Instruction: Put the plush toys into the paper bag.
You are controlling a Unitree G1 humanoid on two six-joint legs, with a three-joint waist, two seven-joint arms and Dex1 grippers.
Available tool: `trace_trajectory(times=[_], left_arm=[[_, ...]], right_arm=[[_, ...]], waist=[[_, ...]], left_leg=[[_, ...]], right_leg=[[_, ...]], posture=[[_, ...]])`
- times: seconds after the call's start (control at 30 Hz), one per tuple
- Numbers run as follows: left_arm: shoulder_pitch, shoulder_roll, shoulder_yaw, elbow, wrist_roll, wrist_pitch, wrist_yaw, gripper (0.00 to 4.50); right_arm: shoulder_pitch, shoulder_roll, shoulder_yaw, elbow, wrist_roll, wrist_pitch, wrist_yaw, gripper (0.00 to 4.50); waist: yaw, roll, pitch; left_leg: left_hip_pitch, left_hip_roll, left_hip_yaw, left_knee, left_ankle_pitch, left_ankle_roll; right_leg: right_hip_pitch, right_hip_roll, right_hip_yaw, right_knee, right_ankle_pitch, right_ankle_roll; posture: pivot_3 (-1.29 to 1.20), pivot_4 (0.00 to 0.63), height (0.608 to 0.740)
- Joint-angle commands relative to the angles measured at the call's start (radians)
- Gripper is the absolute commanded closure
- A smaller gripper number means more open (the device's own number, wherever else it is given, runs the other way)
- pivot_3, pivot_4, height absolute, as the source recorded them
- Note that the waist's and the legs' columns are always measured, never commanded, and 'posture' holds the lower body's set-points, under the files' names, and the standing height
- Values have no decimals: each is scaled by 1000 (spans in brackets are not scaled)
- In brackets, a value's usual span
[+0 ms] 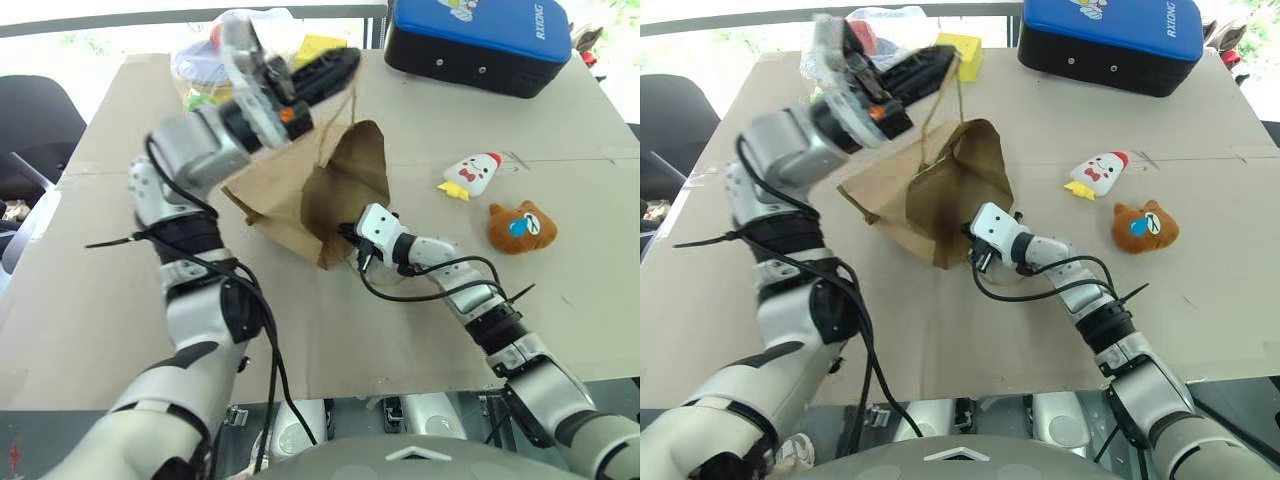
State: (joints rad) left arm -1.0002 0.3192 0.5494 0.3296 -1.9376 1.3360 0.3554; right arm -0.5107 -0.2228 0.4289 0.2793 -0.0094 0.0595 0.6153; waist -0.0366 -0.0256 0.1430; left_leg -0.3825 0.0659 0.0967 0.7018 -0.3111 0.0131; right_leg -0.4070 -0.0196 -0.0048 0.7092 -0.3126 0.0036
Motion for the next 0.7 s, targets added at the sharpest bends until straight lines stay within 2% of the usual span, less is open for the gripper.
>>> trace_trajectory(times=[0.03,0.13,0.27,0.37,0.4,0.47,0.5,0.57,0.6,0.67,0.7], left_arm=[[74,94,-74,-55,-35,75,-110,4500],[137,133,-130,-97,-35,58,-157,4500],[158,138,-162,-127,-35,18,-190,4500],[193,124,-187,-173,-35,-35,-189,4500],[199,103,-188,-191,-35,-67,-178,4500],[209,85,-190,-214,-35,-104,-174,4500],[217,83,-195,-222,-35,-117,-177,4500],[236,81,-207,-234,-35,-145,-176,4500],[245,79,-211,-243,-35,-157,-177,4500],[265,94,-228,-276,-20,-162,-200,4500],[280,134,-258,-342,96,-144,-273,4500]], right_arm=[[55,-53,-51,-64,2,73,15,4290],[80,-81,-106,-229,40,130,25,4290],[88,-83,-219,-488,248,324,74,4290],[122,-165,-286,-681,356,443,124,3595],[132,-202,-358,-758,414,511,108,3242],[140,-256,-470,-864,524,625,74,2205],[142,-284,-533,-908,569,675,53,1961],[162,-338,-646,-965,615,747,12,739],[177,-368,-681,-979,616,763,4,415],[199,-403,-717,-983,618,791,-15,110],[223,-433,-713,-982,607,796,-8,110]], waist=[[2,0,0],[11,0,0],[22,-1,2],[24,0,2],[26,0,2],[30,0,2],[31,0,2],[31,0,2],[29,0,2],[31,0,2],[28,0,2]], left_leg=[[0,0,0,0,0,0],[-1,-1,-2,0,0,0],[-3,-3,-5,0,0,0],[-3,-3,-7,0,0,0],[-3,-3,-8,0,0,0],[-5,-4,-10,0,0,0],[-5,-4,-10,0,0,0],[-5,-5,-11,-1,0,0],[-5,-5,-11,-1,0,0],[-5,-7,-13,-2,0,0],[-5,-7,-13,-2,0,0]], right_leg=[[0,0,0,0,0,0],[0,-2,-2,0,0,0],[0,-2,-3,0,0,0],[0,-2,-3,0,0,0],[0,-2,-4,-1,0,0],[0,-3,-5,-3,0,0],[0,-3,-5,-3,0,0],[0,-3,-5,-3,0,0],[0,-3,-5,-3,0,0],[0,-4,-5,-4,0,0],[0,-4,-5,-4,0,0]], posture=[[0,150,729],[0,150,729],[0,150,729],[0,150,729],[0,150,729],[0,150,729],[0,150,729],[0,150,729],[0,150,729],[0,150,729],[0,150,729]])
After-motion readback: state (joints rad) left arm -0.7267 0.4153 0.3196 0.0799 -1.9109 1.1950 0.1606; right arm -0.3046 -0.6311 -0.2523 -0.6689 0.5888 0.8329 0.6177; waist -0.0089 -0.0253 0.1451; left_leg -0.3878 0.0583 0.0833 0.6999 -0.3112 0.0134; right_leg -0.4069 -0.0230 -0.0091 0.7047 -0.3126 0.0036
